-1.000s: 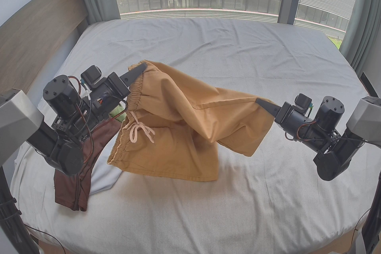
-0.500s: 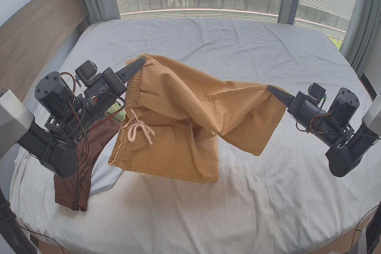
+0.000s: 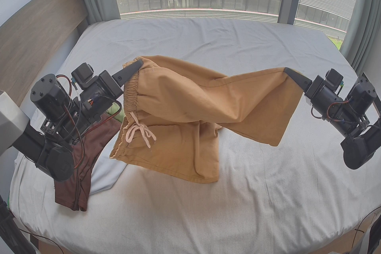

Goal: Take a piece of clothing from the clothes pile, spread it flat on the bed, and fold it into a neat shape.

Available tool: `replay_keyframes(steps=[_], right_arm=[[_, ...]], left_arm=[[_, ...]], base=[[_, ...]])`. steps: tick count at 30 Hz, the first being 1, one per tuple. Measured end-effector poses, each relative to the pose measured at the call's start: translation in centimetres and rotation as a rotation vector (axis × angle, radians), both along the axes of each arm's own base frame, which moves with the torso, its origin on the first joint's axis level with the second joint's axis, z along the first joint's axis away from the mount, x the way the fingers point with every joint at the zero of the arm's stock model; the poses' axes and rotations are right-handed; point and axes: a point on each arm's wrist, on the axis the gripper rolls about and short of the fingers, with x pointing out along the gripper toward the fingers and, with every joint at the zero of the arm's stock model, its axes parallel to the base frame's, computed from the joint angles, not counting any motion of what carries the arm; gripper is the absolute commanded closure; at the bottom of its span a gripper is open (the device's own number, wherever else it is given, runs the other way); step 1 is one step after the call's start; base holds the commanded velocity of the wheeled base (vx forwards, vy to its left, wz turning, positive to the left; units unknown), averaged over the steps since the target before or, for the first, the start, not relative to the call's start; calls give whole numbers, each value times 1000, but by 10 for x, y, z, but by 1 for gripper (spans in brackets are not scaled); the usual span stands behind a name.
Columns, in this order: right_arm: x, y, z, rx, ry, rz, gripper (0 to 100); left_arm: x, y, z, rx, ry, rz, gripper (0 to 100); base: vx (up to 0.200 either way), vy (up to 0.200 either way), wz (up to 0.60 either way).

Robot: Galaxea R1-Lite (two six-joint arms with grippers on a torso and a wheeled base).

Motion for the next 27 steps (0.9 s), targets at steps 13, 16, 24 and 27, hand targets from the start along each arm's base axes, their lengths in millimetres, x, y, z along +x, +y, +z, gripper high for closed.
replay_keyframes(steps=[13, 16, 24, 27], right_arm=[[-6, -19, 21, 5, -58, -55, 100], [-6, -22, 23, 6, -64, -64, 100], [-4, -26, 24, 6, -72, -78, 100], [-2, -25, 20, 4, -67, -76, 100]], left_arm=[[1, 3, -2, 2, 9, 11, 100], [2, 5, -3, 3, 11, 18, 100], [4, 6, -6, 6, 20, 24, 100], [5, 8, -7, 6, 21, 29, 100]], base=[[0, 0, 0], [0, 0, 0], [0, 0, 0], [0, 0, 0]])
